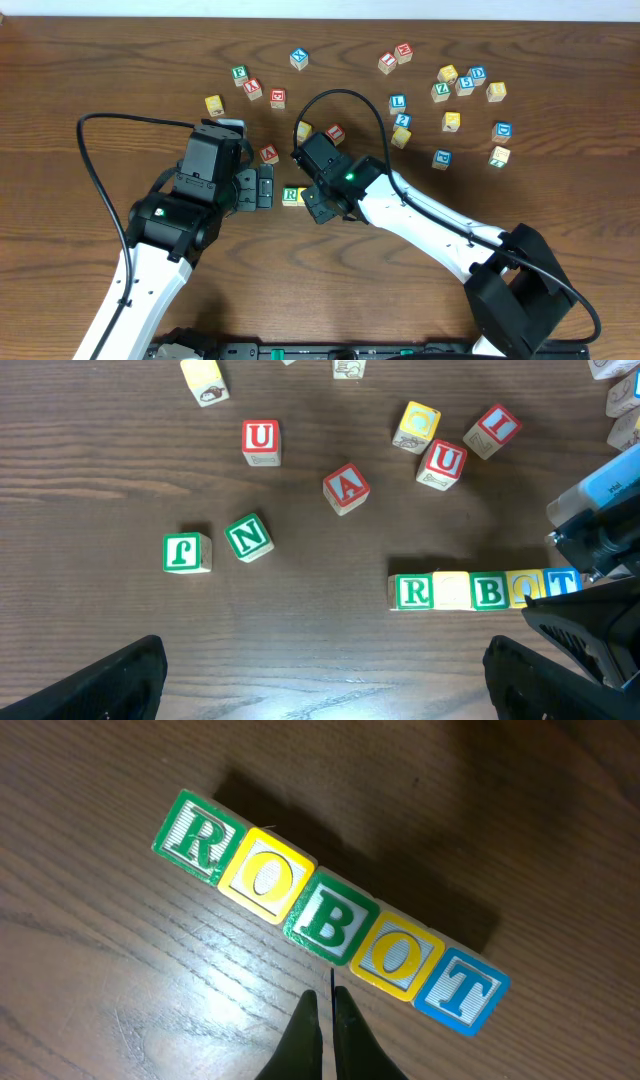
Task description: Spell out ROBOT
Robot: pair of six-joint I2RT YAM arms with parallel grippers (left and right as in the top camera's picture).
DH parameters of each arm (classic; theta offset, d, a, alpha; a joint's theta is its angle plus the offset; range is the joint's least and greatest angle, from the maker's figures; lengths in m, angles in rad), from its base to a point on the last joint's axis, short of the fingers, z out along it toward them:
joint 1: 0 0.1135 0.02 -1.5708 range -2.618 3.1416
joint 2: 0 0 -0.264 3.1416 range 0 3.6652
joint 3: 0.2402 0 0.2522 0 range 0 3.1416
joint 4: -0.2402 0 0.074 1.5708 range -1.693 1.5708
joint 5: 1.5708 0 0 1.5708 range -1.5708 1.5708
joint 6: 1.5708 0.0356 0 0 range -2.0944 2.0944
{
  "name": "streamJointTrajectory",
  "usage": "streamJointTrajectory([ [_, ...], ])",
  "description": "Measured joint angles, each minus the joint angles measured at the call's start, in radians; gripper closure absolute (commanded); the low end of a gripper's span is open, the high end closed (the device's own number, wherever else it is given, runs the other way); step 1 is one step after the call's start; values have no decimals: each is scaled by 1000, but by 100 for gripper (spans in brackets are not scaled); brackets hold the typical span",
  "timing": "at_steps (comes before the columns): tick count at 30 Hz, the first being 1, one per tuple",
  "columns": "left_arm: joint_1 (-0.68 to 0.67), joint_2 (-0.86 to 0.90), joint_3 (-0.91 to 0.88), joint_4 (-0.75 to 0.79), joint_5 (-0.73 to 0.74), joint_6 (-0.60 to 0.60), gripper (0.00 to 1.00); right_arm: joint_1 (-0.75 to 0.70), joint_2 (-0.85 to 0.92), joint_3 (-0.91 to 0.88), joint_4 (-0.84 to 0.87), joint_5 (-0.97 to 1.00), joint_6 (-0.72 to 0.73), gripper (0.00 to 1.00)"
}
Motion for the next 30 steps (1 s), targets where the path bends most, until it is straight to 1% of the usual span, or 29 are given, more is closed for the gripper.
streamJointTrajectory([
  [4,0,0,0,-7,-6,0,0,0,0,0,0,0,0,99],
  [7,5,0,0,-29,-19,28,0,0,0,0,0,0,0,99],
  [9,31,0,0,-45,-22,48,0,0,0,0,1,0,0,99],
  [16,235,0,0,-64,-26,76,0,0,0,-30,3,0,7,99],
  [23,252,0,0,-65,-60,128,1,6,0,-57,7,0,7,99],
  [30,252,0,0,-64,-105,143,0,71,0,-87,61,0,18,99],
])
